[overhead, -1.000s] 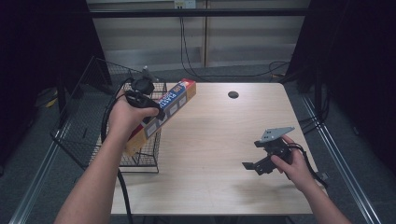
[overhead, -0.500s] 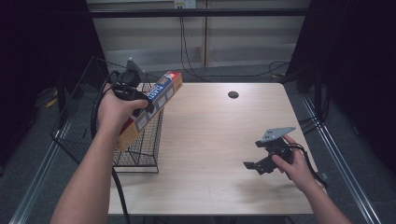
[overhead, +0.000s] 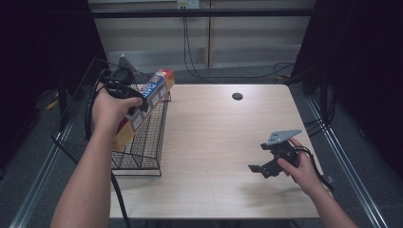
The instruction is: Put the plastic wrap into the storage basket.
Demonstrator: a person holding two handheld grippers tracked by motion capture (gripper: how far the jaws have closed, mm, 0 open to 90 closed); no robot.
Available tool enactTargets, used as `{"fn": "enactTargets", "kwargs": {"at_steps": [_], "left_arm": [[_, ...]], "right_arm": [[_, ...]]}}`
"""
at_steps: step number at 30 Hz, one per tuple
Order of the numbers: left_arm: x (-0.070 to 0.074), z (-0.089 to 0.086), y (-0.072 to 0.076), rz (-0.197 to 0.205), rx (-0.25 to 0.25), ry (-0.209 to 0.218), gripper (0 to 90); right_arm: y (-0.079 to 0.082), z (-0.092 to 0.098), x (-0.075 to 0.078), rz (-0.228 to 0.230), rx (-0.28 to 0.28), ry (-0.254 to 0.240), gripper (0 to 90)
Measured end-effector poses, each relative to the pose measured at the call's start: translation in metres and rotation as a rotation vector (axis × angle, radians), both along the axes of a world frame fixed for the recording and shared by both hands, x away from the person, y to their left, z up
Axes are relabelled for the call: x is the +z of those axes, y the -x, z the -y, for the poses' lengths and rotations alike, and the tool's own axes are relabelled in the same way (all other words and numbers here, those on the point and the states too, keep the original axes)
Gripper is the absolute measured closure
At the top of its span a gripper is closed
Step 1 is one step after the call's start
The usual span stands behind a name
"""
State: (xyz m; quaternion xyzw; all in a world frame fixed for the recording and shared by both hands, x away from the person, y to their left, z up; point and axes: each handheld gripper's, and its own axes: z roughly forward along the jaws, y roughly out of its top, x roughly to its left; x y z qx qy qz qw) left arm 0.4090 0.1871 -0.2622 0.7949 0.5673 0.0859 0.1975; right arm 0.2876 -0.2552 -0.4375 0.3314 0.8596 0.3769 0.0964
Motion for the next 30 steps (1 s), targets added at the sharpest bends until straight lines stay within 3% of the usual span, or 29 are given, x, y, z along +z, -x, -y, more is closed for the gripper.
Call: {"fn": "enactTargets", "kwargs": {"at_steps": [24, 30], "left_arm": [[0.009, -0.022, -0.002, 0.004, 0.128, 0.007, 44.3], [0.012, -0.028, -0.002, 0.007, 0.152, -0.011, 44.3]], "right_arm": [[-0.001, 0.002, -0.001, 0.004, 0.0, -0.002, 2.2], [0.0, 0.002, -0.001, 0.005, -0.002, -0.003, 2.2]]}}
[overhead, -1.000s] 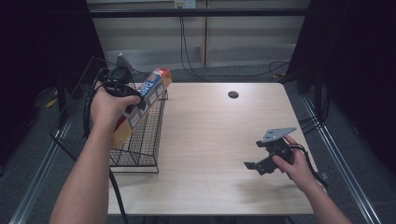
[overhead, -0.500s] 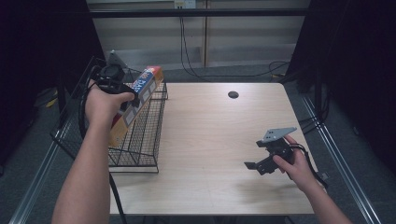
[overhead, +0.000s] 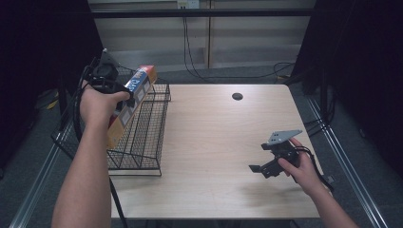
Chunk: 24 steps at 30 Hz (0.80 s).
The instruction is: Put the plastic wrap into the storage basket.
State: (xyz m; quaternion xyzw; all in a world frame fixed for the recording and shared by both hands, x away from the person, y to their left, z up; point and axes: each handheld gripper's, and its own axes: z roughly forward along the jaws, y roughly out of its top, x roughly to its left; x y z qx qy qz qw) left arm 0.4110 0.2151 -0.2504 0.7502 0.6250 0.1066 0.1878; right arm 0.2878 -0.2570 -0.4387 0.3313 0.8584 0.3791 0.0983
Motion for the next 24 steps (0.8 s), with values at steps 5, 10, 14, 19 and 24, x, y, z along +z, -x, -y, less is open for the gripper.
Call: {"fn": "enactTargets", "kwargs": {"at_steps": [5, 10, 14, 19, 24], "left_arm": [[0.001, -0.006, 0.001, 0.004, 0.022, 0.003, 44.3], [0.002, -0.012, 0.002, 0.005, 0.053, 0.008, 44.3], [0.001, -0.018, 0.002, 0.009, 0.079, 0.002, 44.3], [0.002, -0.021, 0.004, 0.023, 0.094, 0.003, 44.3], [0.003, -0.023, 0.005, 0.04, 0.114, 0.002, 44.3]], "right_arm": [[0.0, 0.0, 0.0, -0.005, 0.002, -0.004, 2.2], [0.0, 0.0, 0.0, -0.002, 0.0, -0.003, 2.2], [0.0, 0.001, 0.001, 0.0, -0.002, -0.004, 2.2], [0.0, 0.0, 0.0, -0.001, -0.001, 0.002, 2.2], [0.001, 0.0, 0.0, 0.0, -0.001, 0.002, 2.2]]}}
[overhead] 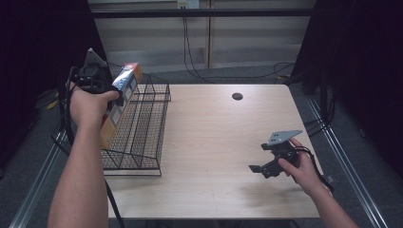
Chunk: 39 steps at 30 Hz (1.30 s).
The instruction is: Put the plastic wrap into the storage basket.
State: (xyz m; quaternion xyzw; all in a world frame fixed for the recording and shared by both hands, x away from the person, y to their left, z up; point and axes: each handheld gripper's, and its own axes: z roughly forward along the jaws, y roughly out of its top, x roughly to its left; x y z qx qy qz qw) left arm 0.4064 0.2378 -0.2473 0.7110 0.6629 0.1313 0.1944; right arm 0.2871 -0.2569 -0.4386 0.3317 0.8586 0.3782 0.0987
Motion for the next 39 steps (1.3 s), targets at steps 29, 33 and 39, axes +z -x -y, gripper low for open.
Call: {"fn": "enactTargets", "kwargs": {"at_steps": [29, 33, 39], "left_arm": [[-0.012, -0.027, 0.007, -0.014, 0.126, -0.009, 43.9], [-0.013, -0.029, 0.008, -0.017, 0.131, -0.018, 43.9], [-0.016, -0.03, 0.008, -0.029, 0.132, -0.025, 43.8]], "right_arm": [[0.002, 0.0, 0.001, 0.002, 0.011, -0.003, 2.2], [0.001, 0.0, 0.001, 0.001, 0.011, -0.004, 2.2], [0.001, 0.0, 0.0, 0.0, 0.015, -0.001, 2.1]]}}
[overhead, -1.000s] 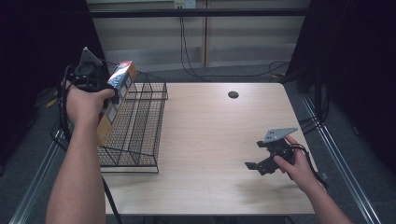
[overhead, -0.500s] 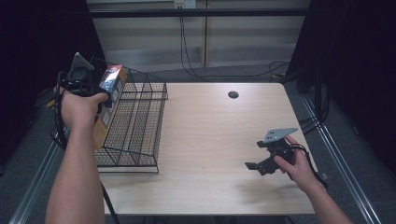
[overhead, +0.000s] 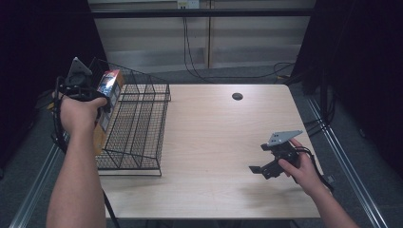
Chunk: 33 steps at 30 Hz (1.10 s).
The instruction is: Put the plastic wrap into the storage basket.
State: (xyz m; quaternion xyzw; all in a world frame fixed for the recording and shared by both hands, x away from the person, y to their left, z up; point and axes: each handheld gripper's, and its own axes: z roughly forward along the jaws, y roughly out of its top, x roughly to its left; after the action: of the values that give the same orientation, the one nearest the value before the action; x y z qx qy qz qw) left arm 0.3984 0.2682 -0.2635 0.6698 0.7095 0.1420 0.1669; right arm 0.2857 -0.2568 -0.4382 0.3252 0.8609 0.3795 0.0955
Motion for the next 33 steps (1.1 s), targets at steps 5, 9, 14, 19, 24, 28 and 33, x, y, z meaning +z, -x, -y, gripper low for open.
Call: {"fn": "enactTargets", "kwargs": {"at_steps": [5, 9, 14, 19, 24, 28, 33], "left_arm": [[-0.005, 0.0, 0.0, -0.011, 0.01, 0.0, 43.7], [-0.01, -0.002, -0.001, -0.023, 0.009, 0.002, 43.5], [-0.014, -0.005, 0.0, -0.037, 0.01, 0.0, 43.2], [-0.015, -0.007, 0.0, -0.049, 0.003, 0.003, 43.0], [-0.016, -0.005, -0.002, -0.067, -0.003, 0.001, 42.6], [-0.017, -0.004, -0.002, -0.074, -0.011, 0.0, 42.3], [-0.017, -0.003, -0.003, -0.081, -0.006, -0.007, 41.8]], "right_arm": [[0.0, 0.0, 0.0, 0.0, 0.001, -0.002, 2.2], [0.0, 0.0, -0.001, -0.006, 0.0, 0.0, 2.2], [0.0, 0.0, -0.001, -0.005, -0.004, 0.003, 2.2], [0.0, 0.0, -0.001, -0.005, -0.004, 0.004, 2.2], [0.0, -0.001, -0.002, -0.003, 0.001, 0.008, 2.2], [0.0, -0.001, -0.002, -0.004, 0.0, 0.007, 2.2], [0.0, -0.001, -0.002, -0.004, 0.0, 0.009, 2.2]]}}
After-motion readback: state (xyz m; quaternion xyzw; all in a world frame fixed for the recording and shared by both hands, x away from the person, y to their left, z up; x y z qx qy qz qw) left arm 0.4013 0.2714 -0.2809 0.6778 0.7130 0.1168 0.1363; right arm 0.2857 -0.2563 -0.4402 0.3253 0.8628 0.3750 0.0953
